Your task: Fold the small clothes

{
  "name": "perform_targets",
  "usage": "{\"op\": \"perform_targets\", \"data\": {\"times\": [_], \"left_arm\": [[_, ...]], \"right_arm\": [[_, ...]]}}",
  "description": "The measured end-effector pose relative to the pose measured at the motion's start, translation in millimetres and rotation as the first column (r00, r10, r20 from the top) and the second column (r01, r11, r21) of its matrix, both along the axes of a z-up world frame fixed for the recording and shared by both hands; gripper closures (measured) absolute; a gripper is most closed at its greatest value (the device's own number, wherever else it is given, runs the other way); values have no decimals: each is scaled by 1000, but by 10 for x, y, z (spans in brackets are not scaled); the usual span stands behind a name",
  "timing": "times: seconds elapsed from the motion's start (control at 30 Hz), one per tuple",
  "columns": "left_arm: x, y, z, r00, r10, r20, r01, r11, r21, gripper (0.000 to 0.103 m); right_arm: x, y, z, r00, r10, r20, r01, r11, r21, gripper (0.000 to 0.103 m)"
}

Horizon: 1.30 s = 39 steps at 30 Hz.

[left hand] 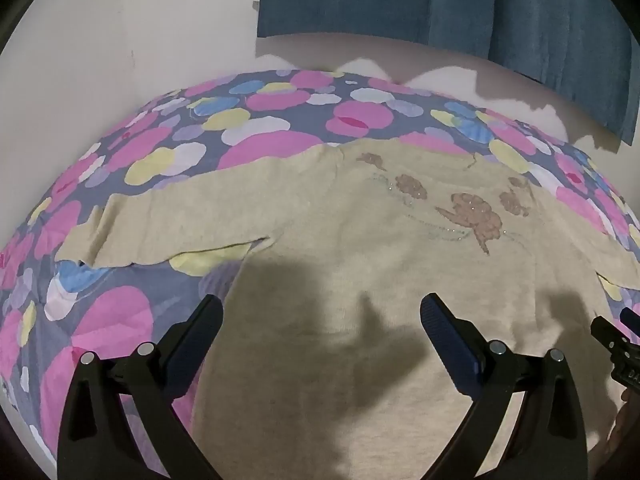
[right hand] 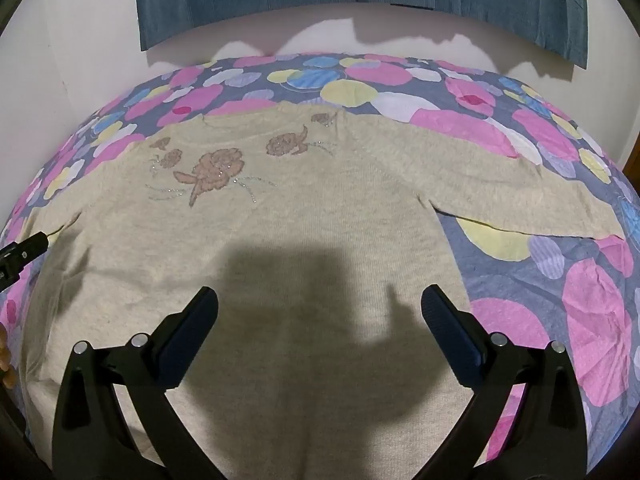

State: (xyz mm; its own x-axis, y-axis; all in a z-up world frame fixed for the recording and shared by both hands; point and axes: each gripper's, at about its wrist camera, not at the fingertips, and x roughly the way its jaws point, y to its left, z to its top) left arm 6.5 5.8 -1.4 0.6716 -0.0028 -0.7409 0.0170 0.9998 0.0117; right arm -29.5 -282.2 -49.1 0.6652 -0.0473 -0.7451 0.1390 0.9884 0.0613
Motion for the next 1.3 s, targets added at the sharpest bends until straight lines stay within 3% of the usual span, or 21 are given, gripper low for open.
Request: {"op": "perform_targets", "data": {"times": [1.3], "left_arm": [[-28, -61, -54, 1000, -3, -1, 3, 1000, 1, 5]], "right_arm": [[-5, 31, 36, 1000, 1, 4, -1, 1000, 1, 2]]}}
